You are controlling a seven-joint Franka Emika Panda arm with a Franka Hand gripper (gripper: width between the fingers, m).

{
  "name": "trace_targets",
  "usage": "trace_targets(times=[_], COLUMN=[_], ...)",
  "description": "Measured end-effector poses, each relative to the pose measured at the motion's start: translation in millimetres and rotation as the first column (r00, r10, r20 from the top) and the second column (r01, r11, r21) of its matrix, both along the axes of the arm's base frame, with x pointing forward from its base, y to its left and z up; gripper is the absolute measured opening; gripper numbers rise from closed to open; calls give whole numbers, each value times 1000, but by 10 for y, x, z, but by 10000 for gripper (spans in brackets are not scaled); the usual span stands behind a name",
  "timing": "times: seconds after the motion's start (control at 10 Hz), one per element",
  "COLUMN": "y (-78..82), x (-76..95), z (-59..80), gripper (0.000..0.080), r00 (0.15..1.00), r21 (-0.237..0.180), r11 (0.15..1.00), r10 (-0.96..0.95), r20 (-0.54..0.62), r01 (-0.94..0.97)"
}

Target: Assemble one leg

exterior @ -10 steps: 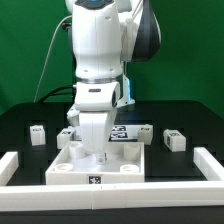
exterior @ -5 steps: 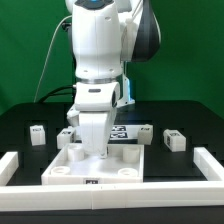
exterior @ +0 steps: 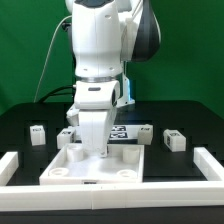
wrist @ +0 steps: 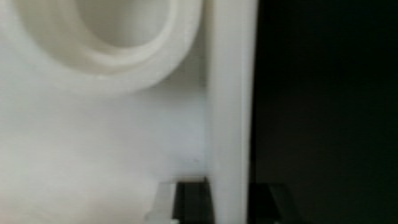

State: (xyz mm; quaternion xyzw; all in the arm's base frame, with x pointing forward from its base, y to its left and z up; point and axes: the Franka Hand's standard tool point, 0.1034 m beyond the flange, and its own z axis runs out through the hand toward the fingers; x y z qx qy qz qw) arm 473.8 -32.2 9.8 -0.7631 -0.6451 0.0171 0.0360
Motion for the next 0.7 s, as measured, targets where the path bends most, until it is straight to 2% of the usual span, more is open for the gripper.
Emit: trace_targets(times=[0.3,0.5,0.7], y=[-9,-49,58], x=[9,60,92], z=[3,1,-10], gripper=[62,62,61], r00=[1000,990,976], r21=[0,8,-9], r11=[1000,991,977], r10=[15,137,215], r20=[2,13,30], r01=[-15,-137,-215])
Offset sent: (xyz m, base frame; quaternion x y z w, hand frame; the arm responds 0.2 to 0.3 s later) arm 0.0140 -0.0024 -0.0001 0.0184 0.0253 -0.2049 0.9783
